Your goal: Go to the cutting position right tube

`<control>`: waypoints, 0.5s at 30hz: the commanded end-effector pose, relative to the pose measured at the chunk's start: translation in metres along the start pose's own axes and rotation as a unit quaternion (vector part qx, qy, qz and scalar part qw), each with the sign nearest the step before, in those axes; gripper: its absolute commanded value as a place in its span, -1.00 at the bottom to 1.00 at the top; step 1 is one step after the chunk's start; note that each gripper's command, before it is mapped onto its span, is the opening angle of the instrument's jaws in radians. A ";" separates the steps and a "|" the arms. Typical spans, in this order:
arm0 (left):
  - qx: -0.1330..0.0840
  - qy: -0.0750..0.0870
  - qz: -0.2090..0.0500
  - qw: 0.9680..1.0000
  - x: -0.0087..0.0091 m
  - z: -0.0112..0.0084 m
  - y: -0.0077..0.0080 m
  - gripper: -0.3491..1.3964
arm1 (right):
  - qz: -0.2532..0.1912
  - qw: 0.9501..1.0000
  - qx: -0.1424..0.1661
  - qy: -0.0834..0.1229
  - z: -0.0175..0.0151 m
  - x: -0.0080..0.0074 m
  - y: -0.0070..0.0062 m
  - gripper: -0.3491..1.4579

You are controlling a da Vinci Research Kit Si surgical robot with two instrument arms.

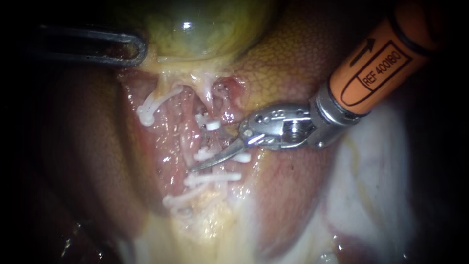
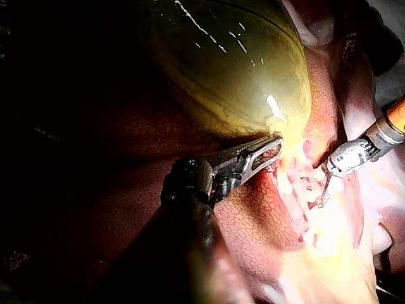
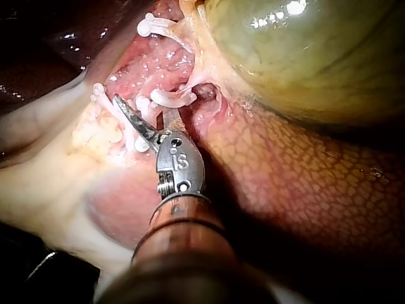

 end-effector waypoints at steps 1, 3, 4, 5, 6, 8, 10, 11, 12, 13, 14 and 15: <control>0.000 0.000 0.000 1.000 0.0000 0.0000 0.0000 -1.00 | -0.003 1.000 0.007 0.003 0.0000 -0.0001 -0.0001 0.62; 0.000 0.000 0.000 1.000 0.0000 -0.0001 0.0000 -1.00 | -0.007 1.000 0.019 0.012 -0.0002 -0.0001 -0.0001 0.62; 0.000 0.000 0.000 1.000 0.0000 -0.0001 0.0000 -1.00 | -0.010 0.999 0.027 0.013 -0.0004 -0.0002 -0.0001 0.60; 0.000 0.000 0.000 1.000 0.0000 -0.0001 0.0000 -1.00 | -0.011 0.999 0.027 0.013 -0.0005 -0.0003 0.0000 0.58; 0.000 0.000 0.000 1.000 0.0000 -0.0001 0.0000 -1.00 | -0.012 1.000 0.025 0.013 -0.0006 -0.0003 0.0000 0.58; 0.000 0.000 0.000 1.000 0.0000 -0.0001 0.0000 -1.00 | -0.008 1.000 0.019 0.013 -0.0010 -0.0005 0.0002 0.58; 0.000 0.000 0.000 1.000 0.0000 -0.0001 0.0000 -1.00 | -0.002 1.000 0.017 0.013 -0.0014 -0.0007 0.0004 0.58; 0.000 0.000 0.000 1.000 0.0000 -0.0001 0.0000 -1.00 | -0.002 1.000 0.013 0.013 -0.0015 -0.0008 0.0005 0.58; 0.000 0.000 0.000 1.000 0.0000 -0.0001 0.0000 -1.00 | -0.001 1.000 0.012 0.013 -0.0016 -0.0009 0.0006 0.58; 0.000 0.000 0.000 1.000 0.0000 -0.0001 0.0000 -1.00 | 0.001 1.000 0.012 0.013 -0.0018 -0.0010 0.0007 0.58; 0.000 0.000 0.000 1.000 0.0000 -0.0001 0.0000 -1.00 | 0.001 1.000 0.012 0.013 -0.0019 -0.0011 0.0008 0.58; 0.000 0.000 0.000 1.000 0.0000 -0.0001 0.0000 -1.00 | 0.001 1.000 0.010 0.013 -0.0019 -0.0012 0.0009 0.58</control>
